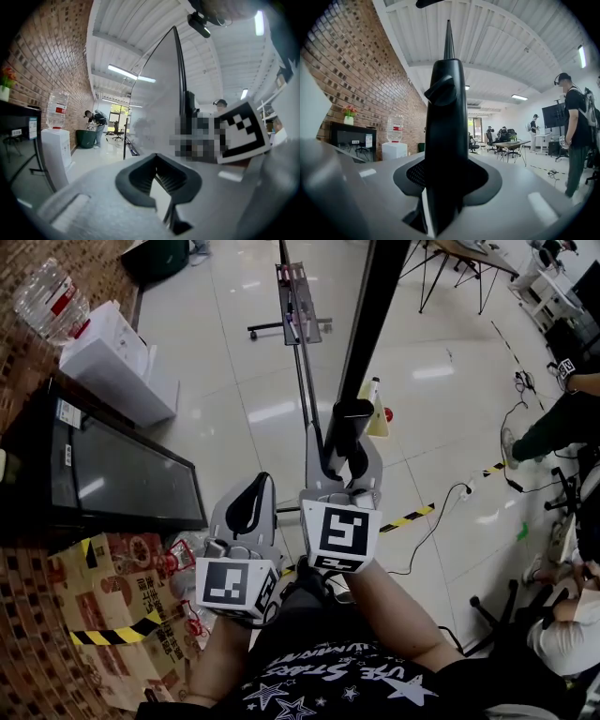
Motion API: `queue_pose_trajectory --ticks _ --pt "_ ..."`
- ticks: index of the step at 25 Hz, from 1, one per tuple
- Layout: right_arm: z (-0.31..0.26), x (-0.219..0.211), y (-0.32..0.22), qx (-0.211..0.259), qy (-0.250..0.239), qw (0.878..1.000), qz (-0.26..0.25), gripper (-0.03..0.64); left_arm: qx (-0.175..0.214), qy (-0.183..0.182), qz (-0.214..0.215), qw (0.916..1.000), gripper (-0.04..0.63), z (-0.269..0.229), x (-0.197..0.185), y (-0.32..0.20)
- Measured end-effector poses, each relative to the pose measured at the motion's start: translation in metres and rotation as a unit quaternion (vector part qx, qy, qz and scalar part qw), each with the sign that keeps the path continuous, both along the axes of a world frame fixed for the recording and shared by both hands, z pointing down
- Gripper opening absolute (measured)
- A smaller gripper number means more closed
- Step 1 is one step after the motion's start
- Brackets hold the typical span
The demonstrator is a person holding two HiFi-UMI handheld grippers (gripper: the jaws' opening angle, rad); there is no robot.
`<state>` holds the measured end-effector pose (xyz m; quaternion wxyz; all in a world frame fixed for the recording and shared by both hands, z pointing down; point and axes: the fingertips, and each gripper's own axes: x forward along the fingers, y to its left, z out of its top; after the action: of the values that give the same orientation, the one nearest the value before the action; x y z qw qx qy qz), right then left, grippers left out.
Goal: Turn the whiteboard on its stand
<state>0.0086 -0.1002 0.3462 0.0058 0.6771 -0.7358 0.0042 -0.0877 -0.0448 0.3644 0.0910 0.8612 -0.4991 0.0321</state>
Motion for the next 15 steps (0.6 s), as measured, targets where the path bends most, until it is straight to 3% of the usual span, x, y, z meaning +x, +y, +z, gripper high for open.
queue_pose_trajectory --ticks 15 --pt "0.003 -0.042 0.068 -0.004 0.000 0.998 -0.065 0.169 0.007 -0.007 -0.031 0.9995 0.006 -0.001 0.000 0.070"
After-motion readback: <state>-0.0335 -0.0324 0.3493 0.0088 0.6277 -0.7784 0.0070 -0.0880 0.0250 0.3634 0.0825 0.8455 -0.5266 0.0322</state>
